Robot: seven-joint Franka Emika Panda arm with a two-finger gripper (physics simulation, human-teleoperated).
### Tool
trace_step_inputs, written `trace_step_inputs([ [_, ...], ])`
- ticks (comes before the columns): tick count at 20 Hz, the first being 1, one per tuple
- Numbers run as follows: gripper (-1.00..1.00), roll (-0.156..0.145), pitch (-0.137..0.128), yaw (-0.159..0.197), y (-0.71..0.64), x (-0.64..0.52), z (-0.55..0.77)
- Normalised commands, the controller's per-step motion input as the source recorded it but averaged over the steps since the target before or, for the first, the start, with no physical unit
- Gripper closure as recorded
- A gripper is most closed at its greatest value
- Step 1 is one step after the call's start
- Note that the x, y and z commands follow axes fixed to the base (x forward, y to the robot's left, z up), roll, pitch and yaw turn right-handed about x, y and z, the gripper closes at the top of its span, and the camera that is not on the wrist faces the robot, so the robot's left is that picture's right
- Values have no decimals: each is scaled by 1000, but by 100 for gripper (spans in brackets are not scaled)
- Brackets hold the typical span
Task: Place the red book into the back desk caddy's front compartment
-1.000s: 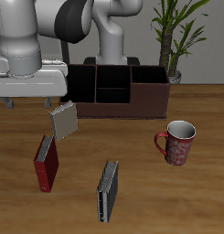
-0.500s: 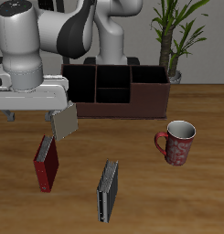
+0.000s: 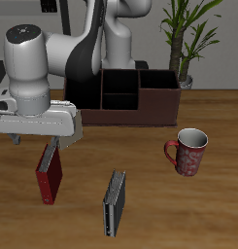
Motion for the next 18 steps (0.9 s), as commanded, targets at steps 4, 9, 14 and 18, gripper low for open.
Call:
trace_step_inputs([
  [4, -100, 13, -35, 25, 111, 23, -311],
  [9, -100, -6, -43, 33, 52, -65, -242],
  [14, -100, -22, -44, 23, -53, -77, -205],
  [18, -100, -9, -13, 21, -11, -58, -226],
])
